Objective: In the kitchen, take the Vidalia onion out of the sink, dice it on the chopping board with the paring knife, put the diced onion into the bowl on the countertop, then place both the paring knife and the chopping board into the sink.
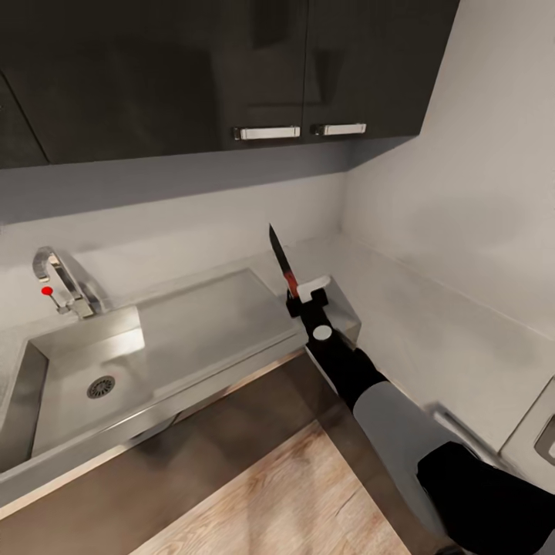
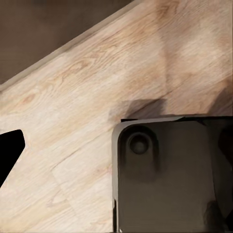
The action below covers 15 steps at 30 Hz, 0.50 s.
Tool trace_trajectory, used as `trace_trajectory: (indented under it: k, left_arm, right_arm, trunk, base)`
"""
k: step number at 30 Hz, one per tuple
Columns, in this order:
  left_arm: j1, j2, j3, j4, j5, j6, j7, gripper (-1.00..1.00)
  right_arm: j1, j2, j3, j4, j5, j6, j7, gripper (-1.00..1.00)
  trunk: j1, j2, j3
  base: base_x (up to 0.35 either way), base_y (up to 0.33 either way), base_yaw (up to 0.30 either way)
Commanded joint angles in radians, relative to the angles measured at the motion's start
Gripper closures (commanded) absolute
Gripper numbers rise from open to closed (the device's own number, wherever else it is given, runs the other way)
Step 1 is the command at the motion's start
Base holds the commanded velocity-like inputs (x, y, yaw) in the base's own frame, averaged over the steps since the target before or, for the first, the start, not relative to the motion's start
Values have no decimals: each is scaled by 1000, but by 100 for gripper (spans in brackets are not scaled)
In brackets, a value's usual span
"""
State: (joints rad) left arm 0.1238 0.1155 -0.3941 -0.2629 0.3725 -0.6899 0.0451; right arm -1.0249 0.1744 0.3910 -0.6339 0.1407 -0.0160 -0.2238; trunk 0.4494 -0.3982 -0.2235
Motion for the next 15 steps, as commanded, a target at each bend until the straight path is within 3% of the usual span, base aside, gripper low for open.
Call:
trace_trajectory:
  k: [1, 7, 15]
  left_arm:
    - [0, 7, -9, -1, 7, -2, 5, -100]
    - [0, 15, -9, 8, 9, -2, 5, -100]
    - [0, 15, -9, 18, 9, -2, 5, -100]
  right_arm:
    - [6, 0, 3, 1, 7, -1, -16, 100]
    - [22, 0, 4, 0, 5, -1, -34, 100]
    - [23, 0, 5, 0, 5, -1, -35, 100]
  trunk:
    - [1, -2, 0]
    - [1, -2, 9]
    - [1, -2, 22]
  base:
    - [0, 0, 0]
    - [-94, 105, 0]
    - [-230, 203, 0]
